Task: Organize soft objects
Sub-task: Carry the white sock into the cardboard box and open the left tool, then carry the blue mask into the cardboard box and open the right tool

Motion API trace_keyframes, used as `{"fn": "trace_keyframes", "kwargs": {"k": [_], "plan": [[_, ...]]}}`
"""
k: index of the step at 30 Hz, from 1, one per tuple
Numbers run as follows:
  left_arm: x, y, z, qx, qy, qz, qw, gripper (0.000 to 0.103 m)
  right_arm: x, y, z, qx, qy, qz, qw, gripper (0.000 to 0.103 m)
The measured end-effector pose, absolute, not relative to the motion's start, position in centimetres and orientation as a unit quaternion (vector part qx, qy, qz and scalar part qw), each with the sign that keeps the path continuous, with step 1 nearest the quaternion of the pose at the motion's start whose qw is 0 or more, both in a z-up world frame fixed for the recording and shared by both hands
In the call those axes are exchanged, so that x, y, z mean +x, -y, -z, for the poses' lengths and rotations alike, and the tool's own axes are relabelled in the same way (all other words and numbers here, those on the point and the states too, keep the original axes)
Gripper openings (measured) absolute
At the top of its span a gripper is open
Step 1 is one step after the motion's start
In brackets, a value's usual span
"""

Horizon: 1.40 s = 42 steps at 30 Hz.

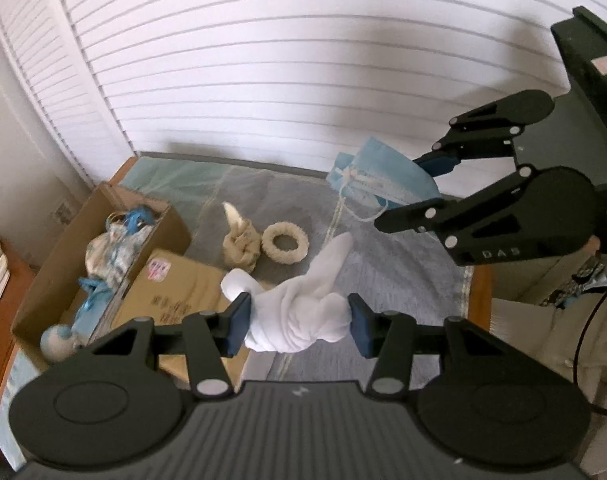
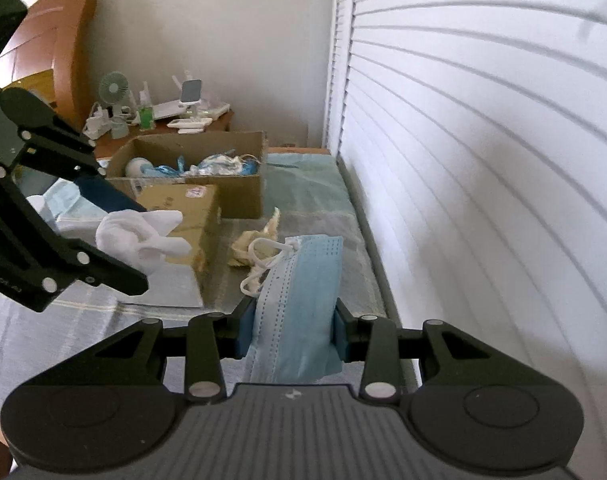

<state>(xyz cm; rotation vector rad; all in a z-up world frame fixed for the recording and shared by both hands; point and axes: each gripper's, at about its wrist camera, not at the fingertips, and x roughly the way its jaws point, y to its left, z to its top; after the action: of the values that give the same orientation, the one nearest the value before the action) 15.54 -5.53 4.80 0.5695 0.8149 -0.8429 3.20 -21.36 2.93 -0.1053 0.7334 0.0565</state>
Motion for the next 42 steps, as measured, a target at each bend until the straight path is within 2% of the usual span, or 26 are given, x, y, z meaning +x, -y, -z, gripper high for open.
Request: {"fn": "trace_keyframes", "kwargs": {"k": [12, 23, 31, 33, 34, 36, 41, 42], "plan": [[17.2, -0.9, -5.9, 0.227, -0.39, 0.319, 0.834, 0.05, 4.6, 19.3, -3.9, -0.071, -0.35, -0.055, 0.933, 0.044], [27.0, -2.6, -7.0, 0.193, -0.381, 0.242, 0.871, 0.051, 6.8, 18.7, -5.6, -0.073, -0.324, -0.062, 0.941, 0.044], [33.7, -2.9, -4.6, 0.162, -0.408, 0.2, 0.876, 0.051, 8.2, 19.0, -5.5, -0.072, -0.324, -0.057, 0.941, 0.044], [34.6, -3.1, -3.9, 0.156, -0.408, 0.183, 0.881, 0.057, 8.4, 19.1, -5.4, -0.072, -0.326, -0.055, 0.941, 0.044], [34.9, -3.1, -3.7, 0.154, -0.408, 0.175, 0.883, 0.067, 8.5, 19.1, -5.3, -0.072, -0.327, -0.054, 0.941, 0.044], [35.2, -3.5, -3.5, 0.149, -0.404, 0.162, 0.888, 0.077, 8.7, 19.2, -5.2, -0.07, -0.329, -0.054, 0.94, 0.044], [34.3, -4.4, -4.0, 0.134, -0.405, 0.158, 0.89, 0.079, 8.7, 19.1, -5.1, -0.07, -0.33, -0.054, 0.94, 0.044], [33.7, -4.5, -4.1, 0.137, -0.404, 0.158, 0.891, 0.086, 8.7, 19.1, -5.1, -0.071, -0.33, -0.054, 0.94, 0.044]]}}
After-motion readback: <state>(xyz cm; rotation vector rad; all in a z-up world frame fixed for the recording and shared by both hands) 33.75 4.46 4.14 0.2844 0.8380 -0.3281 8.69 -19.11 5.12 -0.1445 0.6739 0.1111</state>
